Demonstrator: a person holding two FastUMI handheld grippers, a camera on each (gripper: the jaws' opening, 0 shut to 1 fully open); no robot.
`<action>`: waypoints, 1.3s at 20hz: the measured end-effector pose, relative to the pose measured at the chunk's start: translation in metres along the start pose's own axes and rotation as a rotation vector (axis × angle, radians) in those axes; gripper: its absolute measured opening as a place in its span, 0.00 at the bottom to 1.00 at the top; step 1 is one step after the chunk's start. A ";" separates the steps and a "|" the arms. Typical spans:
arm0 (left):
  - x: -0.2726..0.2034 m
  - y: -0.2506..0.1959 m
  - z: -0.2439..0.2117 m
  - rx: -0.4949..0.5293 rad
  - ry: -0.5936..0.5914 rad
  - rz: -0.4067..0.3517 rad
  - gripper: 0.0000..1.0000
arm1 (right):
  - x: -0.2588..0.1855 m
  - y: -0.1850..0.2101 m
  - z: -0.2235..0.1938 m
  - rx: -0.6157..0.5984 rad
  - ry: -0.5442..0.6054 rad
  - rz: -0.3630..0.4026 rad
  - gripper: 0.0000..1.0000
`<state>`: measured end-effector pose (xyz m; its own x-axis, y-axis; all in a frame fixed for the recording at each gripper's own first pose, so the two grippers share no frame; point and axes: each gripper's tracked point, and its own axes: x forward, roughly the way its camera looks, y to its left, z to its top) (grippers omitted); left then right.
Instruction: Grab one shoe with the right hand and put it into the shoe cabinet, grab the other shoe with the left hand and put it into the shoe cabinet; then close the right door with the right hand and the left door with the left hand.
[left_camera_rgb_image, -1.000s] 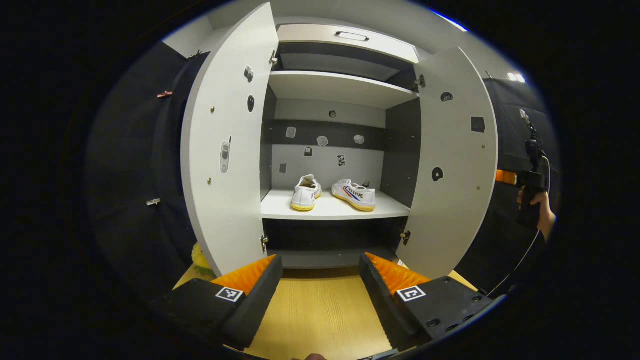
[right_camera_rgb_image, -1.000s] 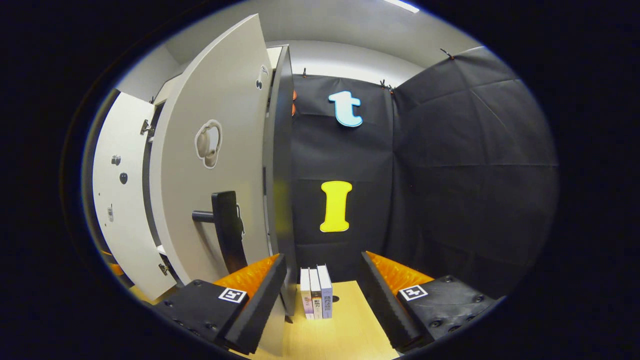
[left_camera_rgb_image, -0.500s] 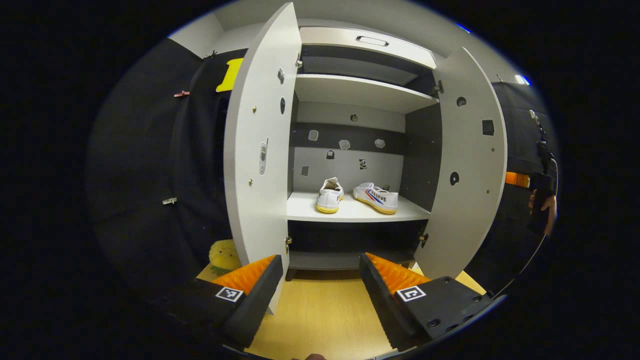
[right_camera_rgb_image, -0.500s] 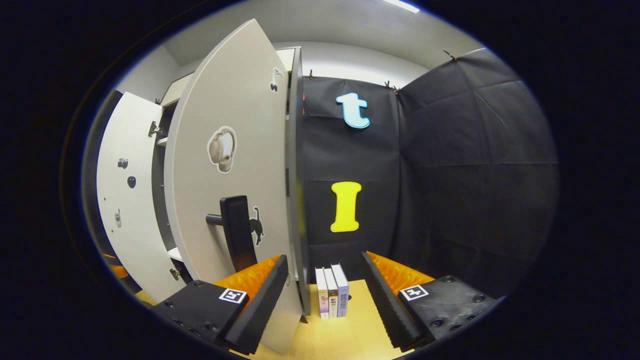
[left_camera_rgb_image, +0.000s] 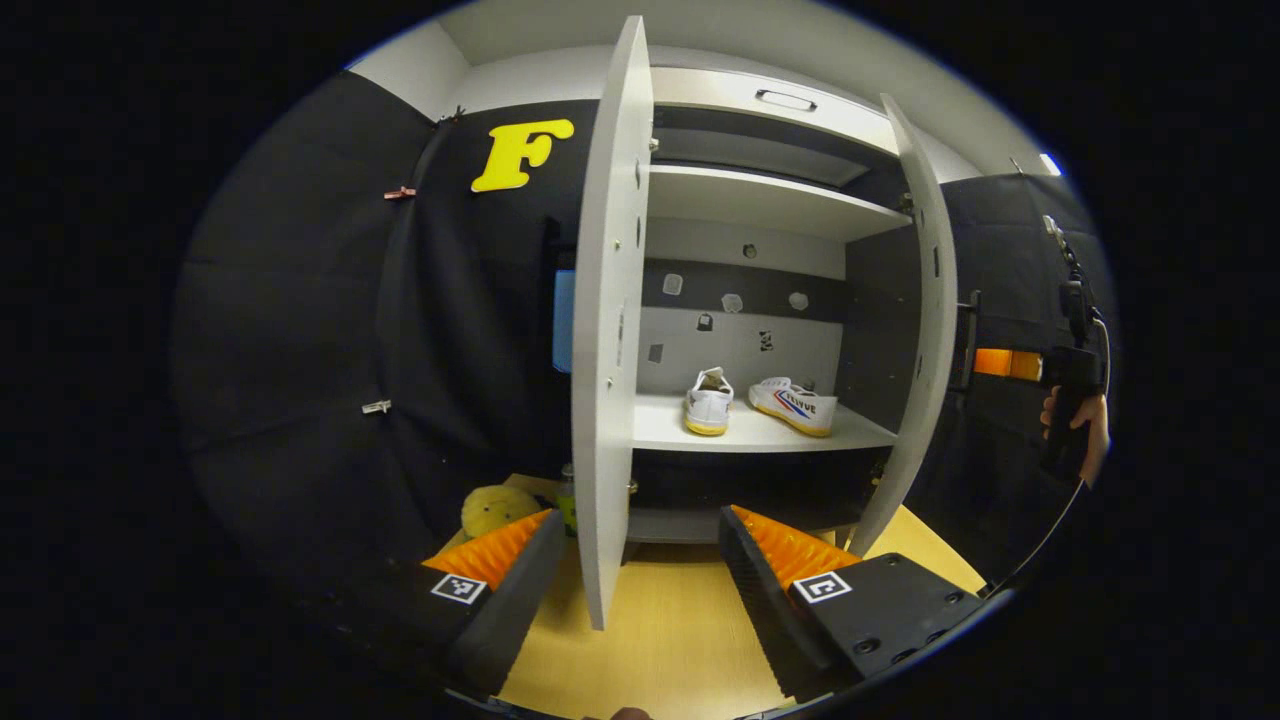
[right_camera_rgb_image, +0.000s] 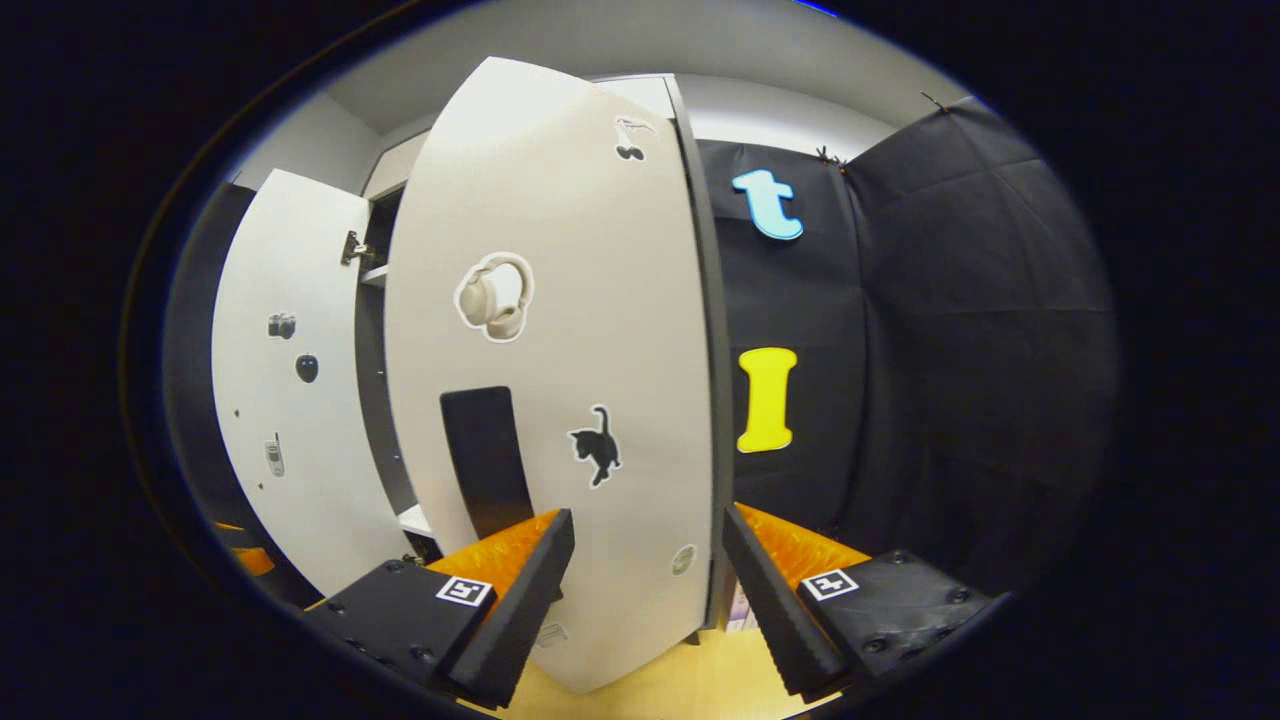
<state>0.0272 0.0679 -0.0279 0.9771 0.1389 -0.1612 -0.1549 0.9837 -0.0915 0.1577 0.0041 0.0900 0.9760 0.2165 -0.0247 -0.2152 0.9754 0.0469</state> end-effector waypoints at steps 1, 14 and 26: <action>-0.004 0.008 0.001 0.000 -0.002 0.011 0.95 | -0.001 0.007 -0.005 0.003 0.010 0.007 0.96; 0.018 0.136 0.044 -0.016 -0.035 0.092 0.96 | -0.082 0.029 -0.093 -0.002 0.109 -0.098 0.98; 0.107 0.160 0.114 0.000 -0.087 -0.005 0.95 | -0.146 0.058 -0.173 0.071 0.251 -0.164 0.98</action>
<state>0.1238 0.2533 0.0521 0.9868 0.1437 -0.0745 -0.1503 0.9843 -0.0921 -0.0032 0.0361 -0.0768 0.9565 0.0681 -0.2837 -0.0437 0.9949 0.0914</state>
